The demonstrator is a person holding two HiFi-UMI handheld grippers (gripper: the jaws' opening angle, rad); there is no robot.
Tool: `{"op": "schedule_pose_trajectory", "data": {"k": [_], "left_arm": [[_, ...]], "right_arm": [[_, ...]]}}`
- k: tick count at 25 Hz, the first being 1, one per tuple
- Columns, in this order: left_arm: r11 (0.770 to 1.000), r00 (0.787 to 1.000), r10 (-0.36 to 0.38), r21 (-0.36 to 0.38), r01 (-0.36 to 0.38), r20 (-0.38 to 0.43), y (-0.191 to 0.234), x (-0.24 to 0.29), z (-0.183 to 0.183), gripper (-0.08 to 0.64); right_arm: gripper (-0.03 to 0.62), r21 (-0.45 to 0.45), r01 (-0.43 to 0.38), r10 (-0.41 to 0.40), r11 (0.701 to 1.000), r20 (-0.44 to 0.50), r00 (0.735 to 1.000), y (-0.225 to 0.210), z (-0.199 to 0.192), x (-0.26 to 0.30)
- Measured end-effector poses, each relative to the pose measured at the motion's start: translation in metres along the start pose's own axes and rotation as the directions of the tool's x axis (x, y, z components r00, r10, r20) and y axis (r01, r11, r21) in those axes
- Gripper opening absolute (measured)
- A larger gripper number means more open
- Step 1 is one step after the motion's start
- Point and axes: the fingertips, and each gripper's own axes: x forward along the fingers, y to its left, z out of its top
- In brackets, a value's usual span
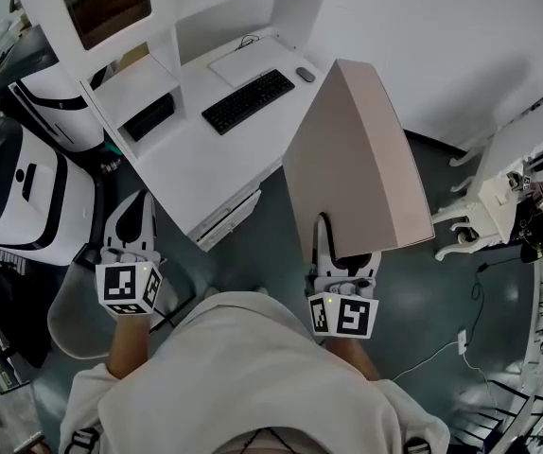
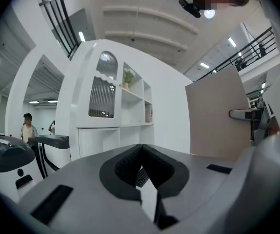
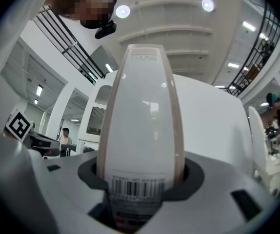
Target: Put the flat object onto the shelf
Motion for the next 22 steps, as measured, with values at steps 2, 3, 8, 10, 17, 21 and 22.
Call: {"op": "schedule_pose_trajectory", "data": {"k": [2, 3, 8, 10, 17, 21, 22], "left_arm": [[1.000, 1.000, 0.009, 0.000, -0.009, -0.007, -0.005, 0.001, -0.001, -0.008], [1.000, 1.000, 0.012, 0.001, -0.012, -0.009, -0.008, 0.002, -0.001, -0.008], [1.000, 1.000, 0.028, 0.002, -0.028, -0.014, -0.031, 0.007, 0.000, -0.008], [0.999, 0.999, 0.035, -0.001, -0.035, -0.014, -0.042, 0.009, 0.000, -0.008], [0.999, 0.998, 0.051, -0.003, -0.051, -0.025, -0.072, 0.010, -0.004, -0.008], [0.999, 0.998, 0.050, 0.001, -0.050, -0.033, -0.073, 0.020, -0.003, -0.008], [0.999, 0.998, 0.049, 0.001, -0.049, -0.030, -0.071, 0.025, -0.002, -0.008]], "right_arm": [[0.267, 0.004, -0.011, 0.011, 1.000, -0.002, 1.000, -0.005, -0.002, 0.003], [0.267, 0.006, -0.016, 0.016, 1.000, -0.002, 1.000, -0.008, -0.002, 0.004], [0.267, 0.009, -0.048, 0.048, 0.999, -0.004, 0.999, -0.025, -0.002, 0.008], [0.267, 0.009, -0.067, 0.067, 0.998, 0.001, 0.998, -0.032, 0.000, 0.010], [0.268, 0.009, -0.103, 0.103, 0.995, 0.020, 0.995, -0.055, 0.001, 0.013], [0.268, 0.020, -0.100, 0.099, 0.995, 0.018, 0.995, -0.062, -0.002, 0.023], [0.268, 0.020, -0.099, 0.099, 0.995, 0.019, 0.995, -0.062, -0.002, 0.028]]}}
